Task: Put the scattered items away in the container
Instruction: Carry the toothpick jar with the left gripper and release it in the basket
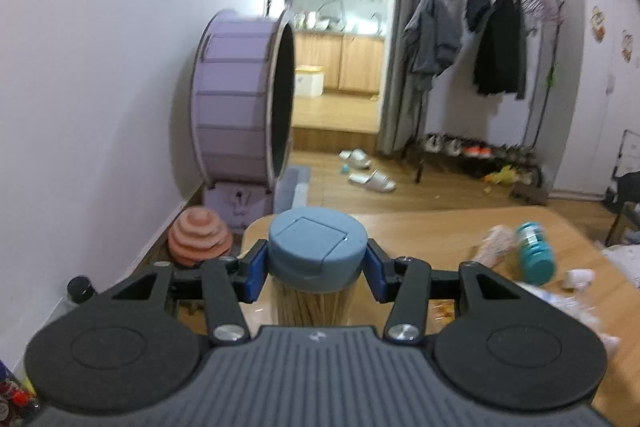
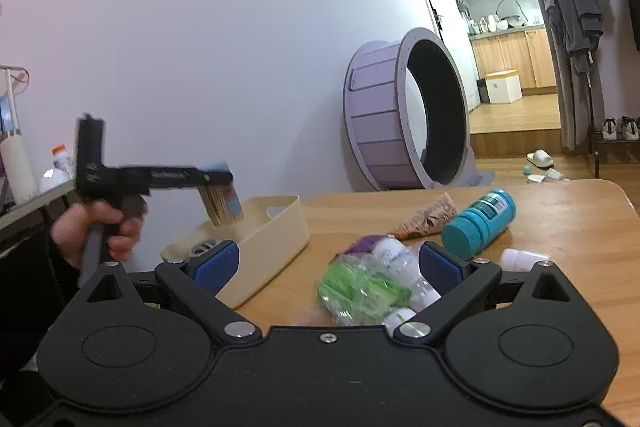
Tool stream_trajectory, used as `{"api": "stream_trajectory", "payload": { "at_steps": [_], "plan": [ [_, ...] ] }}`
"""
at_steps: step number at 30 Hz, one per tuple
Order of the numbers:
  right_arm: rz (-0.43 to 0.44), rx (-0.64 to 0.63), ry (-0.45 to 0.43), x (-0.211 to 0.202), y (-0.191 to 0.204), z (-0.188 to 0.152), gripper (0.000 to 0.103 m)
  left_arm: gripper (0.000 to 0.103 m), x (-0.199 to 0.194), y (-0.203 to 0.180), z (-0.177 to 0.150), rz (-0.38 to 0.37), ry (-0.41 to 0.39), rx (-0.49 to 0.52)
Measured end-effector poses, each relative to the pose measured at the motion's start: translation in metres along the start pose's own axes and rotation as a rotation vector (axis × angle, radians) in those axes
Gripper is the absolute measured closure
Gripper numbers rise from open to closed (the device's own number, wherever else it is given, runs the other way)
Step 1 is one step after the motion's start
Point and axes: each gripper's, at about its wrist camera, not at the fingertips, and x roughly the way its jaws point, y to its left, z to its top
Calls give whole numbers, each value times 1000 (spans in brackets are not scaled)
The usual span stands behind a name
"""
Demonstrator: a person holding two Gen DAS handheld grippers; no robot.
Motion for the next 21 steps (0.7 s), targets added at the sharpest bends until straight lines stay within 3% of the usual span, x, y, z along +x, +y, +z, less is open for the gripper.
{"api": "stream_trajectory", "payload": {
  "at_steps": [9,13,17,21],
  "plan": [
    [-25,8,35,11,-8,-5,5,50,38,28,7,18,106,-41],
    [-25,11,53,17,-6,-8,4,45,32,30,10,57,84,-30],
    [-29,-3,58,19,-5,-7,4,45,15,27,10,27,69,-53],
    [-42,-4,39,12,-8,-1,4,44,-10,5,4,-50,43,-58]
  ]
}}
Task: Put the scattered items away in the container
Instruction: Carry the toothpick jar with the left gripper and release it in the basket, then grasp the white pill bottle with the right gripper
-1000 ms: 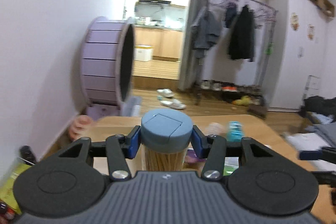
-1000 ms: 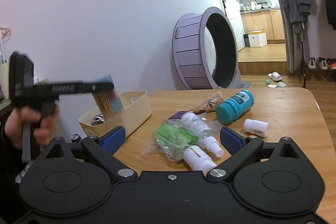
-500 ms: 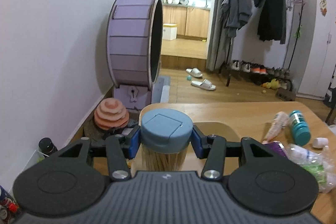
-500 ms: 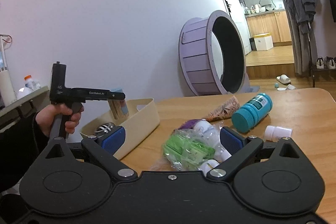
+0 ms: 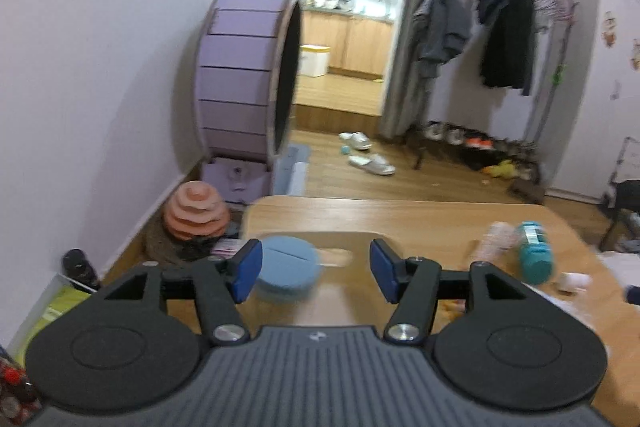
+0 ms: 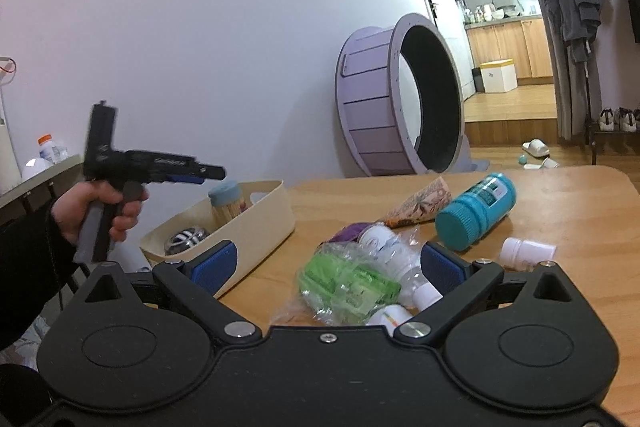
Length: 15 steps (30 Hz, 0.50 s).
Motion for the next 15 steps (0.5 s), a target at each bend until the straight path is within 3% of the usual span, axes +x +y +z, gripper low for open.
{"api": "stream_trajectory", "payload": {
  "at_steps": [7,15],
  "plan": [
    [-110,2,71,-1,-18,2,4,40,-29,-64,-26,-181,-1,30],
    [-121,-43,120,1,-24,3,5,40,-38,-111,-57,-314,16,25]
  ]
}}
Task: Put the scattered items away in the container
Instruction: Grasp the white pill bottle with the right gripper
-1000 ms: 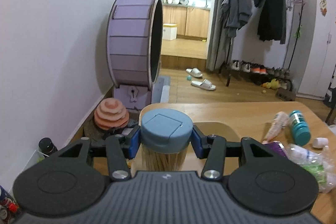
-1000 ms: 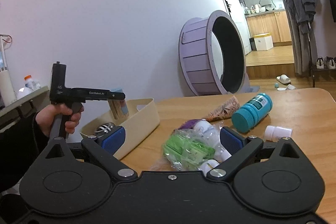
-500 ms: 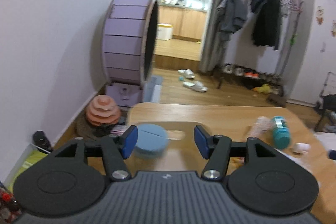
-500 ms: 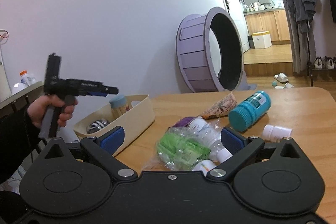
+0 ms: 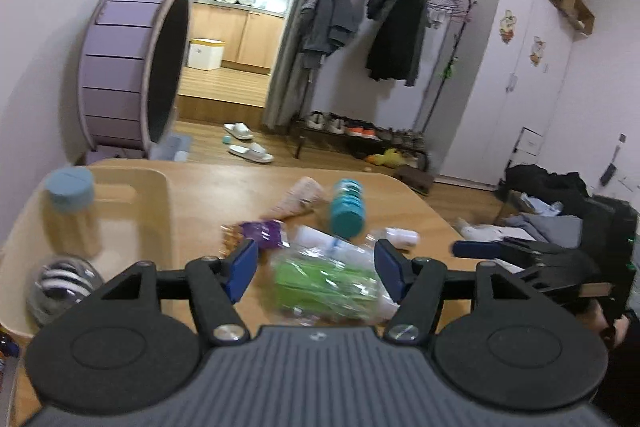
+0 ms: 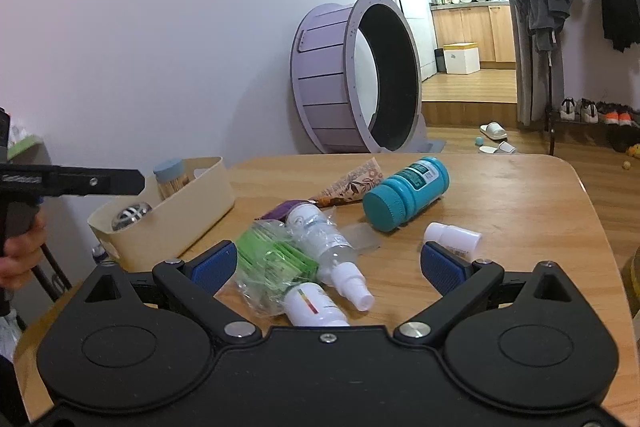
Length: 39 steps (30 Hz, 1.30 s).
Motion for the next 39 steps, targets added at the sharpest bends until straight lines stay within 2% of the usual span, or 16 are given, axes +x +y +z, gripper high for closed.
{"api": "stream_trajectory", "payload": {
  "at_steps": [5,9,14,17,19,24,29,31,34,39],
  "plan": [
    [-6,-106,98,7,1,-8,13,39,2,-3,-12,-24,10,-8],
    [7,-137,166,13,3,-16,29,39,1,-10,-24,-53,28,7],
    [-2,-156,215,22,5,-24,37,39,0,-13,-31,-70,37,0],
    [14,-151,223,22,2,-24,48,39,-1,-15,-35,-68,43,2],
    [23,-143,236,24,1,-26,65,39,-1,-15,-35,-70,43,2],
    [27,-139,221,20,0,-26,67,39,-2,-15,-34,-71,36,-7],
    [59,-139,146,-1,2,-17,68,39,0,-17,-34,-67,39,-11],
    [79,-139,131,-5,3,-15,73,39,2,-19,-34,-67,42,-7],
    [93,-163,141,-5,7,-16,73,39,5,-23,-35,-72,47,5],
    [96,-155,101,-5,13,-15,73,39,8,-29,-34,-79,49,13]
  ]
}}
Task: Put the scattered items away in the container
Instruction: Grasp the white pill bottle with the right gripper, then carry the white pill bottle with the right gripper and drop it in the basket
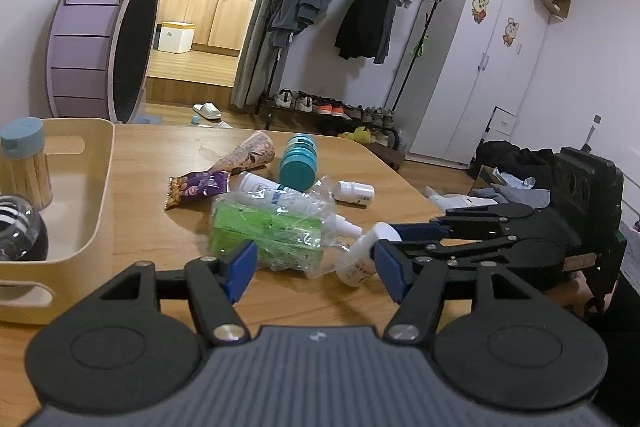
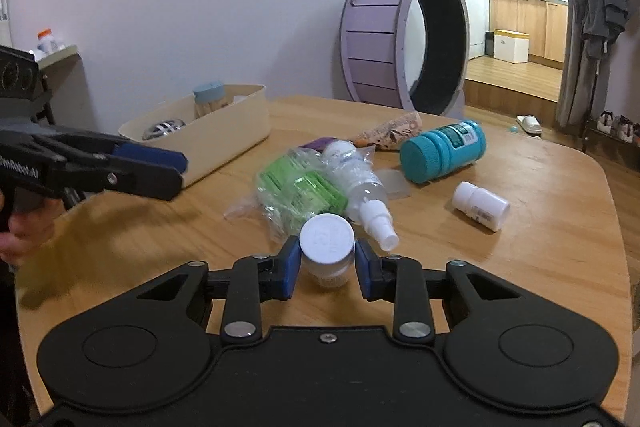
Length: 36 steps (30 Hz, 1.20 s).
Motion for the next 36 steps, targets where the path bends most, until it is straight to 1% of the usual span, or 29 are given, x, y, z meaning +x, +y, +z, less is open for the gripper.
{"api": "stream_trajectory", "payload": {
  "at_steps": [3,8,10,14,18,22,25,29,33,36],
  "plan": [
    [2,-4,-27,1,5,3,73,39,1,0,1,4,-7,-2],
    [3,-20,-8,9,10,3,74,39,1,0,0,5,-6,-3],
    [-13,-29,-6,8,12,2,73,39,0,0,0,3,-6,-3],
    [-12,-19,-5,3,10,1,73,39,-1,0,2,1,-12,1],
    [-28,21,-49,-11,4,5,74,39,-6,1,2,7,-16,5],
    [-17,58,-109,-27,1,14,74,39,-16,8,3,25,-30,-5],
    [-1,73,-133,-29,5,24,74,39,-27,16,3,53,-46,-11],
    [27,48,-135,-19,18,41,74,39,-43,33,5,111,-62,-27],
    [92,22,-137,-1,38,62,74,39,-62,52,11,179,-85,-48],
    [120,-7,-129,18,54,78,74,38,-81,67,17,225,-127,-69]
  ]
}}
